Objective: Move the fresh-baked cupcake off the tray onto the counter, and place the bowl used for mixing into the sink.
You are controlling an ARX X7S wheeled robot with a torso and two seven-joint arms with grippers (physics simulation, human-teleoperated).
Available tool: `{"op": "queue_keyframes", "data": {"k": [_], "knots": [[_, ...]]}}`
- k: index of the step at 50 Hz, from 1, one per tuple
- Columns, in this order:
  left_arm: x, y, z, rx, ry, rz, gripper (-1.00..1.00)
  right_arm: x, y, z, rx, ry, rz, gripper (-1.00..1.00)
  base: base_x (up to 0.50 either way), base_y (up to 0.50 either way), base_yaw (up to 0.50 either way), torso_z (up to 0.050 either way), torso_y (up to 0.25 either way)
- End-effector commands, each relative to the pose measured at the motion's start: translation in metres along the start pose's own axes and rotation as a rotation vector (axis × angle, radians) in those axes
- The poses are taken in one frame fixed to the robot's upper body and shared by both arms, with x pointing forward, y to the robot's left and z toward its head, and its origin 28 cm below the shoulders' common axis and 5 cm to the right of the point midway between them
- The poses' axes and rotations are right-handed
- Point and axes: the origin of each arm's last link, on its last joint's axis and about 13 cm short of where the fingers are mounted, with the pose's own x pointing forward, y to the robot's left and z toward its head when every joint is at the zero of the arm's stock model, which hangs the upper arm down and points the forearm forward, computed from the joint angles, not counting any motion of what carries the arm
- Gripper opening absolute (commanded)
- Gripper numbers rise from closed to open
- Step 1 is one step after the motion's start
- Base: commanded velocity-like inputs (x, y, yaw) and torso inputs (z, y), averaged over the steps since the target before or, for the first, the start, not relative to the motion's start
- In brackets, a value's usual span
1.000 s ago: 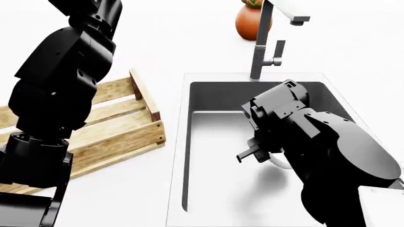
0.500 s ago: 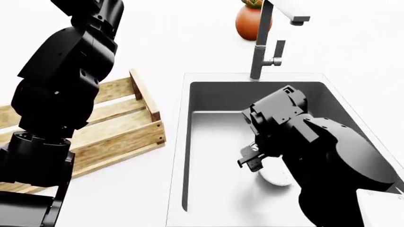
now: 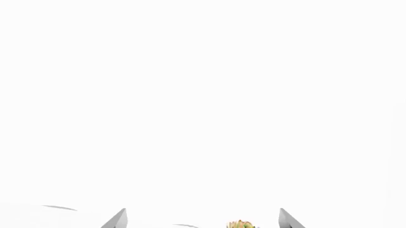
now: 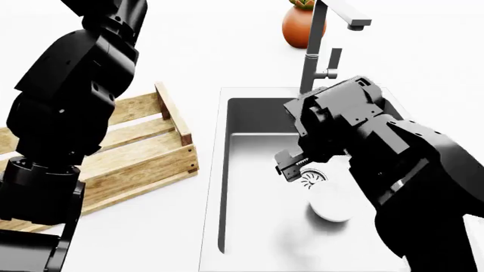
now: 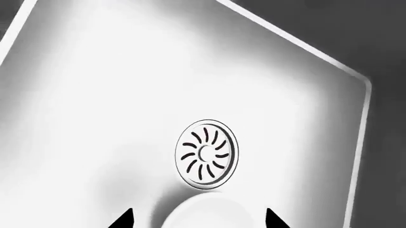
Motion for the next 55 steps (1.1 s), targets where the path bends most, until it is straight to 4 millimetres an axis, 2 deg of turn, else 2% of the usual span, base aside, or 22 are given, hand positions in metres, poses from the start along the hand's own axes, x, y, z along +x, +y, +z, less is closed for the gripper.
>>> {"op": "queue_keyframes", "data": {"k": [1,3,9,14,17,22,24,25,27,31,34,36,39,40,42,43,44,45,48,50,52,55], "knots": [[-0.018,0.001,0.001,0.099,0.102,-0.048,1.00,-0.036,-0.008,0.004,0.025,-0.176,-0.077,1.00,0.00,0.00,0.00,0.000,0.000],[-0.029,0.002,0.001,0.197,0.149,-0.114,1.00,-0.043,-0.008,0.000,0.011,-0.211,-0.099,1.00,0.00,0.00,0.00,0.000,0.000],[-0.056,-0.003,0.011,0.268,0.208,-0.209,1.00,-0.069,-0.008,-0.017,0.012,-0.302,-0.116,1.00,0.00,0.00,0.00,0.000,0.000],[-0.075,-0.012,0.040,0.302,0.182,-0.269,1.00,-0.097,-0.004,-0.036,-0.007,-0.402,-0.121,1.00,0.00,0.00,0.00,0.000,0.000],[-0.087,-0.015,0.051,0.397,0.179,-0.338,1.00,-0.116,-0.001,-0.047,-0.002,-0.446,-0.113,1.00,0.00,0.00,0.00,0.000,0.000],[-0.121,-0.020,0.079,0.433,0.197,-0.382,1.00,-0.150,0.011,-0.078,-0.076,-0.539,-0.117,1.00,0.00,0.00,0.00,0.000,0.000],[-0.141,-0.018,0.091,0.435,0.246,-0.422,1.00,-0.167,0.022,-0.102,-0.209,-0.587,-0.103,1.00,0.00,0.00,0.00,0.000,0.000],[-0.142,-0.016,0.092,0.433,0.243,-0.398,1.00,-0.168,0.023,-0.105,-0.209,-0.589,-0.108,1.00,0.00,0.00,0.00,0.000,0.000],[-0.168,-0.009,0.102,0.503,0.284,-0.427,1.00,-0.177,0.023,-0.119,-0.253,-0.613,-0.106,1.00,0.00,0.00,0.00,0.000,0.000],[-0.204,-0.004,0.118,0.564,0.327,-0.506,1.00,-0.194,0.027,-0.146,-0.277,-0.690,-0.136,1.00,0.00,0.00,0.00,0.000,0.000],[-0.250,-0.008,0.133,0.639,0.376,-0.548,1.00,-0.218,0.038,-0.178,-0.284,-0.766,-0.169,1.00,0.00,0.00,0.00,0.000,0.000],[-0.263,-0.007,0.115,0.541,0.575,-0.528,1.00,-0.231,0.048,-0.203,-0.298,-0.816,-0.196,1.00,0.00,0.00,0.00,0.000,0.000],[-0.298,0.013,0.124,0.683,0.735,-0.421,1.00,-0.236,0.043,-0.219,-0.285,-0.855,-0.242,1.00,0.00,0.00,0.00,0.000,0.000],[-0.310,0.016,0.131,0.600,0.813,-0.482,1.00,-0.246,0.036,-0.230,-0.282,-0.880,-0.242,1.00,0.00,0.00,0.00,0.000,0.000],[-0.330,0.024,0.151,0.248,0.966,-0.842,1.00,-0.267,0.026,-0.263,-0.273,-0.981,-0.289,1.00,0.00,0.00,0.00,0.000,0.000],[-0.333,0.029,0.161,0.123,0.965,-0.884,1.00,-0.270,0.022,-0.282,-0.269,-1.013,-0.287,1.00,0.00,0.00,0.00,0.000,0.000],[-0.336,0.042,0.170,-0.019,0.923,-0.908,1.00,-0.263,0.016,-0.301,-0.312,-1.073,-0.327,1.00,0.00,0.00,0.00,0.000,0.000],[-0.342,0.047,0.175,-0.089,0.891,-0.872,1.00,-0.261,0.019,-0.312,-0.224,-1.101,-0.322,1.00,0.00,0.00,0.00,0.000,0.000],[-0.360,0.050,0.199,-0.160,0.842,-0.685,1.00,-0.262,0.019,-0.314,-0.213,-1.167,-0.375,1.00,0.00,0.00,0.00,0.000,0.000],[-0.378,0.043,0.217,0.005,0.646,-0.629,1.00,-0.262,0.020,-0.315,-0.223,-1.204,-0.387,1.00,0.00,0.00,0.00,0.000,0.000],[-0.402,0.036,0.238,0.152,0.352,-0.600,1.00,-0.262,0.020,-0.316,-0.233,-1.232,-0.399,1.00,0.00,0.00,0.00,0.000,0.000],[-0.445,0.008,0.247,0.361,-0.118,-0.618,1.00,-0.263,0.022,-0.318,-0.263,-1.280,-0.381,1.00,0.00,0.00,0.00,0.000,0.000]]}}
